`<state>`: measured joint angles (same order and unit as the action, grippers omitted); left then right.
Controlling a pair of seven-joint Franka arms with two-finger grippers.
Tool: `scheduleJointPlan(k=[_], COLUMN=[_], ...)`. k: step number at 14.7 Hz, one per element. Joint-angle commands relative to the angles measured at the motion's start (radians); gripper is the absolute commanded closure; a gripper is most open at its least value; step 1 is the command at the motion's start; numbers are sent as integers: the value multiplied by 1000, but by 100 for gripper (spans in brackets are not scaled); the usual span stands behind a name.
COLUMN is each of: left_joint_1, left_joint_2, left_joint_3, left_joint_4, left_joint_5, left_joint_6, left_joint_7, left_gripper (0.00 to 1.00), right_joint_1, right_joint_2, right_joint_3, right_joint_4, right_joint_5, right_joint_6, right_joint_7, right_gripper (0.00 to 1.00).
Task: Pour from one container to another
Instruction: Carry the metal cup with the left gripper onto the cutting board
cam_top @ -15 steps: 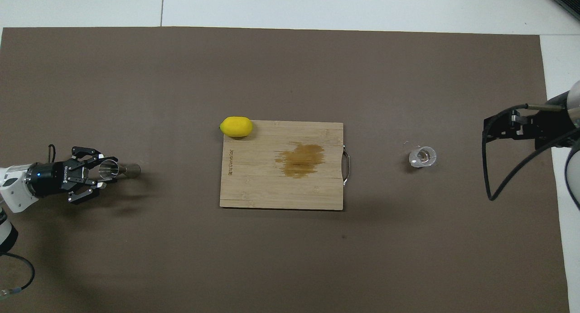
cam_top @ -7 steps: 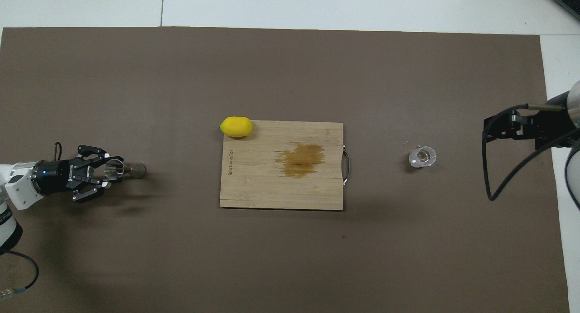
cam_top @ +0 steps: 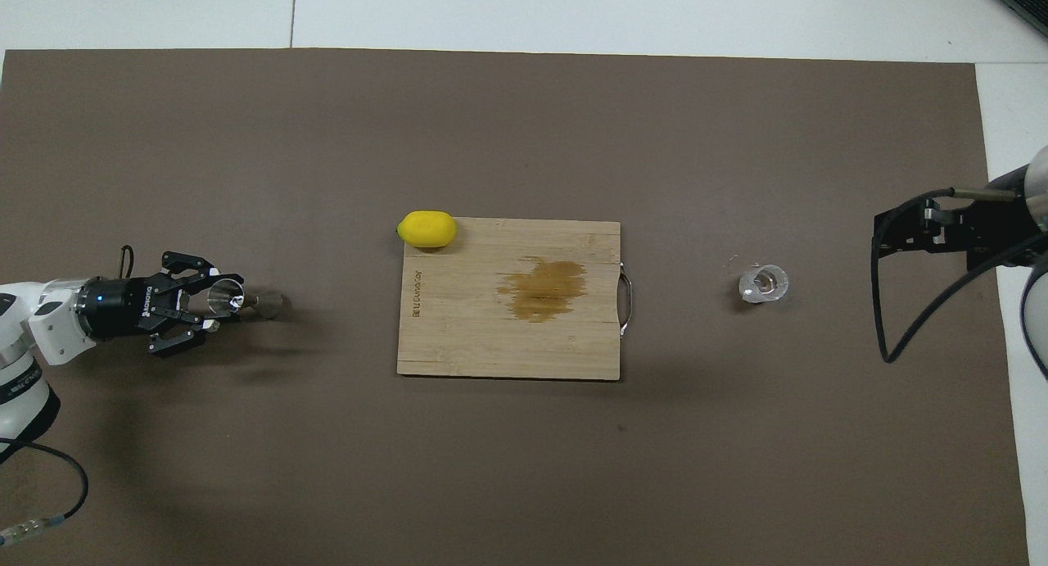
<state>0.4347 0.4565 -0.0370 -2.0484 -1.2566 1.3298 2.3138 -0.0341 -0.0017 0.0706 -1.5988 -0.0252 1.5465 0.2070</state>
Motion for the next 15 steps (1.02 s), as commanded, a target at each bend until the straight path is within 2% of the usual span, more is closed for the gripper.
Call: scheduleJointPlan(k=[1, 10, 15], left_joint_1=[-37, -180, -270], left_joint_2=[-41, -113, -200], left_joint_3=[11, 11, 11], left_joint_4=[-15, -102, -199], left_joint_5=[-29, -141, -227], left_joint_6=[-15, 9, 104], left_joint_7=[-40, -76, -77], left_gripper=[80, 80, 80], right_joint_1=[-9, -10, -9], right_joint_2=[-21, -21, -21], right_joint_3=[5, 5, 5], right_joint_4=[-23, -23, -23], right_joint_5=[-1, -1, -1], right_joint_6=[4, 4, 4], right_joint_7=[-9, -9, -9], right_gripper=[0, 0, 0])
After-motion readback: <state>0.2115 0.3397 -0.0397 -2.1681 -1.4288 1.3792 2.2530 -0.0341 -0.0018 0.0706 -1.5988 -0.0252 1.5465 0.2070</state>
